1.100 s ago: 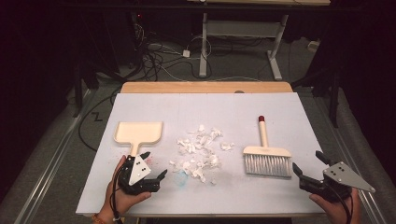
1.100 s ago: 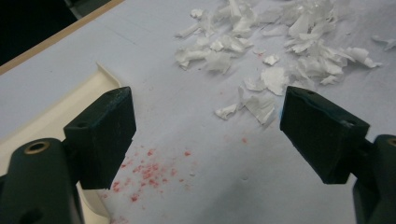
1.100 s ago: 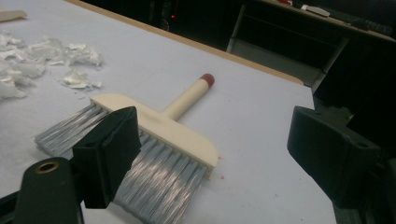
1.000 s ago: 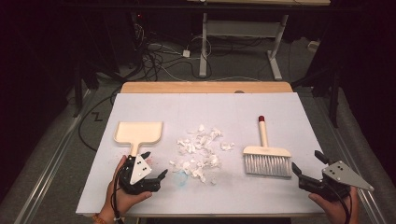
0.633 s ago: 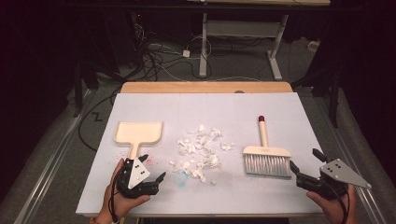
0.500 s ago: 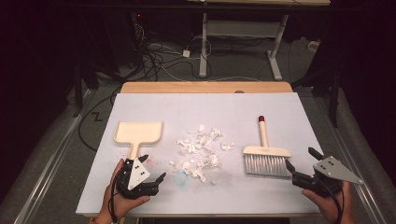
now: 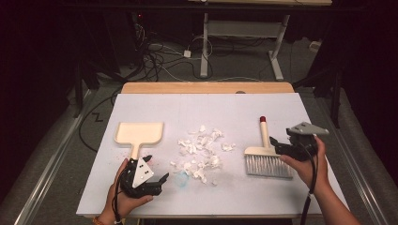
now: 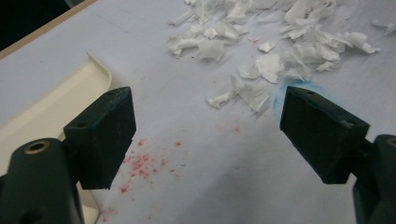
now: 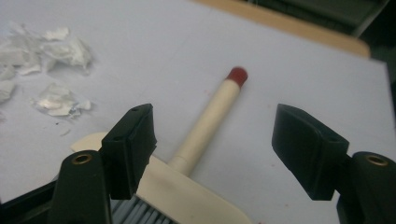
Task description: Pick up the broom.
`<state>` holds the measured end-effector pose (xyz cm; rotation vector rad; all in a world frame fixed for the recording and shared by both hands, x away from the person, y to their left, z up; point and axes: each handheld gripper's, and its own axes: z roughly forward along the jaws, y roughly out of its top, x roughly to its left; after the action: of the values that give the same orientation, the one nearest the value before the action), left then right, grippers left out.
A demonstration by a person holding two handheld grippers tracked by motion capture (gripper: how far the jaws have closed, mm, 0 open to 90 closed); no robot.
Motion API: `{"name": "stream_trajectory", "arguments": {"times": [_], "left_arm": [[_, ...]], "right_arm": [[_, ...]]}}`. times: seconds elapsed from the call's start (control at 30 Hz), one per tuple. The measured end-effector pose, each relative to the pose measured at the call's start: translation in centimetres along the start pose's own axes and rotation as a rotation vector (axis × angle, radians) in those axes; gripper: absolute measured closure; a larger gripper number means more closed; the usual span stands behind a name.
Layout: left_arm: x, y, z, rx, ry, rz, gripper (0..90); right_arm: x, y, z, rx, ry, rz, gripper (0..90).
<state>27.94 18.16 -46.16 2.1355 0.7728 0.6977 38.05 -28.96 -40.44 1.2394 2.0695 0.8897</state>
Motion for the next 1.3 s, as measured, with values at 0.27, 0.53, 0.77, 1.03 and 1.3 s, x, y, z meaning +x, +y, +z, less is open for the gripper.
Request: {"name": "stream_trajectory", "arguments": {"times": [0.27,0.53,0.77,1.03,1.3], "left_arm": [[0.0,-0.3,0.3,0.016,-0.026,-0.006,17.6],[0.4,-0.5,0.3,0.018,-0.023,-0.01,17.6],[0.5,-0.4,0.2,0.009,-0.027,-0.023,17.6],[0.1,-0.3,0.4,0.021,-0.037,-0.004,17.6],[0.1,-0.2,0.1,0.013,-0.04,-0.026,17.6]], "right_arm": [[-0.5,2.4,6.9,0.334,-0.021,0.035,33.1],[-1.2,2.5,10.2,0.438,-0.007,0.153,45.5],[-0.9,2.9,10.4,0.437,-0.001,0.154,62.3],[-0.8,2.7,10.3,0.414,-0.004,0.13,70.9],[-1.1,2.7,7.3,0.237,0.01,0.116,71.1]]}}
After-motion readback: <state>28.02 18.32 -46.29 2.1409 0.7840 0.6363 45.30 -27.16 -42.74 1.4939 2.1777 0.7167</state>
